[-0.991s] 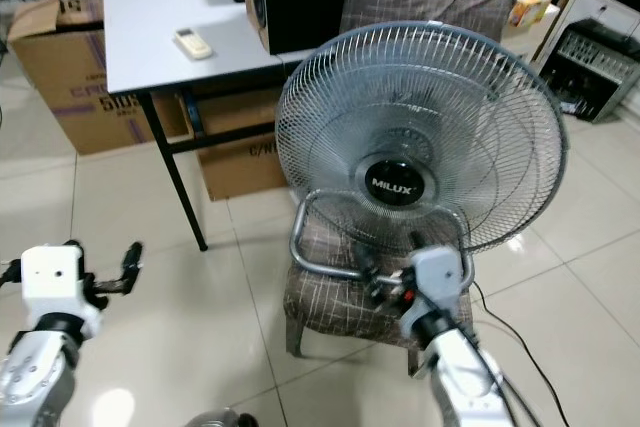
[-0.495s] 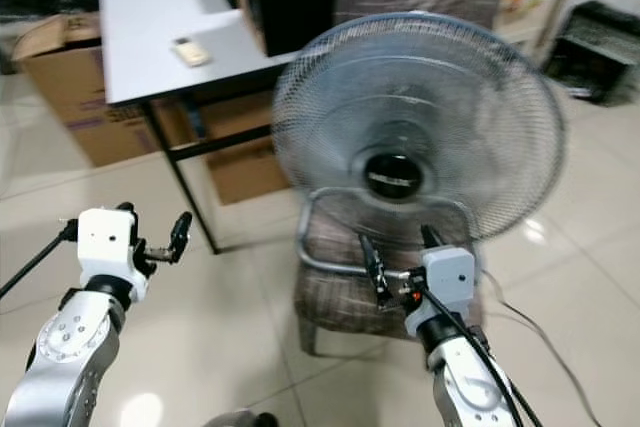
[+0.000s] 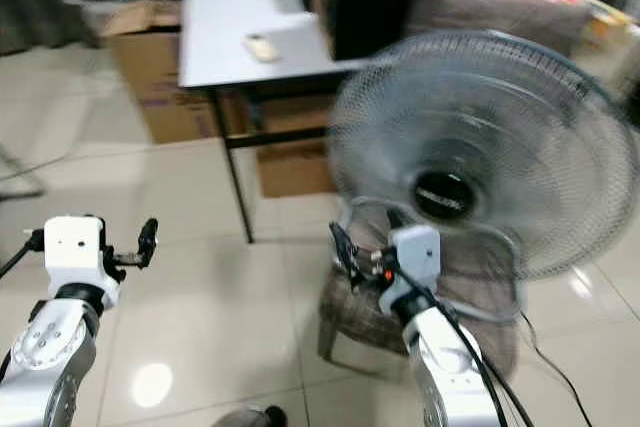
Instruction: Move the pillow to the sofa from floor
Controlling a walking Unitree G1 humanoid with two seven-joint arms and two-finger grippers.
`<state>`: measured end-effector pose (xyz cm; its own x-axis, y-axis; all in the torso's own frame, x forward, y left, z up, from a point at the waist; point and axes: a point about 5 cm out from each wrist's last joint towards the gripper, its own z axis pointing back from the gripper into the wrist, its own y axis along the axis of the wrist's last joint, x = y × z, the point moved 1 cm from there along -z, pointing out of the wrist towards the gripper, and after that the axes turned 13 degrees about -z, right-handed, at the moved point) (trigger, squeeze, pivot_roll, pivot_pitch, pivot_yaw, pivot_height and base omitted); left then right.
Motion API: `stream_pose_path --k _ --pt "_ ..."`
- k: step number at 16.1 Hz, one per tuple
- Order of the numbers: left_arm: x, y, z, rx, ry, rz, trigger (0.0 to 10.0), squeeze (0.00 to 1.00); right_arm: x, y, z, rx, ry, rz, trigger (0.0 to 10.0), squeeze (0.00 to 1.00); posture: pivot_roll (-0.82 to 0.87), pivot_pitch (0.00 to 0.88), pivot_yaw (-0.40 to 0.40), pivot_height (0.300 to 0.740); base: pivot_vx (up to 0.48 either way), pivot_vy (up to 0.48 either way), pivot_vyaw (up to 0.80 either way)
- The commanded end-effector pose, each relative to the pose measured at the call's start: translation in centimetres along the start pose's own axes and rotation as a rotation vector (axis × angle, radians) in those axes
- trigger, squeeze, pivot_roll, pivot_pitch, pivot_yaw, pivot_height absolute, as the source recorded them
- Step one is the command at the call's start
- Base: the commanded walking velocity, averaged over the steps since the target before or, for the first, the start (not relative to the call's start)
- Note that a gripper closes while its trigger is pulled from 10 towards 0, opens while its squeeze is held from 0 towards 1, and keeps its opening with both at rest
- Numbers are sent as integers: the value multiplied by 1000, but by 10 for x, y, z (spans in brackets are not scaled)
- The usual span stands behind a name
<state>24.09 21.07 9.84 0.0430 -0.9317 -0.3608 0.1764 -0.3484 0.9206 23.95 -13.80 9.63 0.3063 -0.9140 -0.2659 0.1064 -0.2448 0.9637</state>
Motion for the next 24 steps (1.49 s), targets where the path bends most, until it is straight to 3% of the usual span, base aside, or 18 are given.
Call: stream_pose_path --k 1,4,8,10,13,17,19,24 --pt "6 2 2 5 -3 0 10000 1000 3 3 -3 0 -20 -23 10000 1000 61 0 16 740 0 0 800" --pt "13 2 3 6 -10 20 10000 1000 4 7 -8 25 -47 -51 10000 1000 57 0 5 740 0 0 800" --pt "18 6 -1 17 -51 85 10000 1000 17 9 -6 -7 -154 97 10000 1000 55 0 24 740 0 0 800" --pt "16 6 -3 22 -30 93 10000 1000 18 7 -3 -24 -202 64 10000 1000 44 0 41 740 0 0 800" --pt "18 6 -7 29 -43 29 10000 1000 13 1 2 -14 -177 34 10000 1000 38 0 55 740 0 0 800" --pt "23 7 -5 23 -65 67 10000 1000 16 4 1 -34 -189 107 10000 1000 51 0 33 740 0 0 800" --pt "23 6 0 19 -47 50 10000 1000 21 1 -2 -65 -200 75 10000 1000 66 0 3 740 0 0 800" --pt "15 5 7 25 1 2 10000 1000 17 0 -10 -41 -150 43 10000 1000 104 0 -38 740 0 0 800"
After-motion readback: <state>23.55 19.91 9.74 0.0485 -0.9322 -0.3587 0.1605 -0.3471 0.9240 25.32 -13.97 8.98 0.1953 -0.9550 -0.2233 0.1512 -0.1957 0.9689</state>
